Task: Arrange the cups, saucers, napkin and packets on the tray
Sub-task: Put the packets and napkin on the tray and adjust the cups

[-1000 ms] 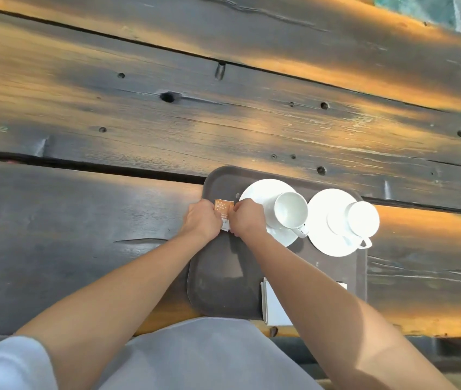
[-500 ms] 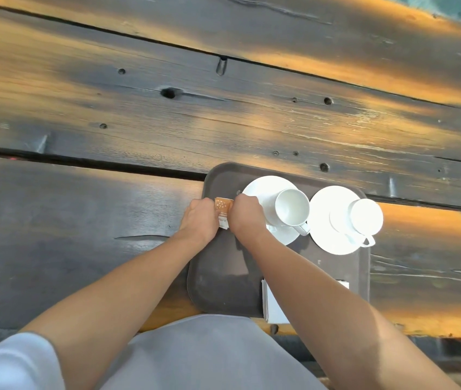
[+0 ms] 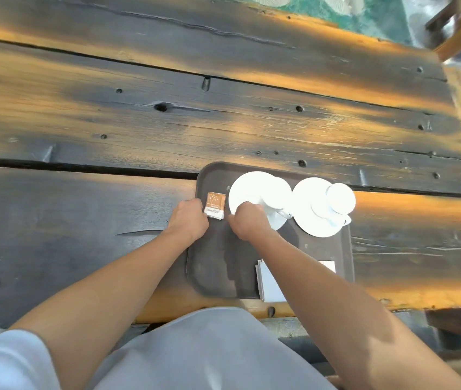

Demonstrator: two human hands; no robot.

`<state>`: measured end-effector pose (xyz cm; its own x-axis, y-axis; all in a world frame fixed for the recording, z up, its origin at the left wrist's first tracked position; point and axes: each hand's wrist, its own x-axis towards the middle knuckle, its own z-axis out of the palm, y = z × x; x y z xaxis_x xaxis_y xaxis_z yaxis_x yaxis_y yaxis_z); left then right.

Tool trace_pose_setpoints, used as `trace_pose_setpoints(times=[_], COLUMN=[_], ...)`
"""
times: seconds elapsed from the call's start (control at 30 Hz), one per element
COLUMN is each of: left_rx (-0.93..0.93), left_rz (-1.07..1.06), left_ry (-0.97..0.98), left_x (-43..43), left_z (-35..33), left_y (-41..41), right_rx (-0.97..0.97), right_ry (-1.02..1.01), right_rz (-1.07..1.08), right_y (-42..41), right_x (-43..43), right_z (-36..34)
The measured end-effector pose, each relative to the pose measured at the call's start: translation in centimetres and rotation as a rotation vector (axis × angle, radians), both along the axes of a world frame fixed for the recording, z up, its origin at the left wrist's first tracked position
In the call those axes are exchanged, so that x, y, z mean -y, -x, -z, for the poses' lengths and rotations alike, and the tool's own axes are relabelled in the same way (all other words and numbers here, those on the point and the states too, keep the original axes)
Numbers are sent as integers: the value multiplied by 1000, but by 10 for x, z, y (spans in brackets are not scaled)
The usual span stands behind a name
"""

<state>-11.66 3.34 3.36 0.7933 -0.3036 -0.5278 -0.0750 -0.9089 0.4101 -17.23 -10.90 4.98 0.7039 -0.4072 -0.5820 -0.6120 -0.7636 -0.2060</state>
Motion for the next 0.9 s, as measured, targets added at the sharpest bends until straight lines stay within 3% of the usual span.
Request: trace_pose_setpoints(times=[0.33,0.6,0.9], left_rx=[-120,-107,-74], left_rz=[183,173,202], left_ry=[0,-2,-39], left_x=[-15,-18,72], left_z=[-30,-32,-41], left_y=[100,142,158], right_rx=[-87,-141,-175], right_ry=[8,-34,-88], right_rz=[101,64,110], right_y=[106,138,162], right_x=[-14,1,89], right_z=[-35,-35,-28])
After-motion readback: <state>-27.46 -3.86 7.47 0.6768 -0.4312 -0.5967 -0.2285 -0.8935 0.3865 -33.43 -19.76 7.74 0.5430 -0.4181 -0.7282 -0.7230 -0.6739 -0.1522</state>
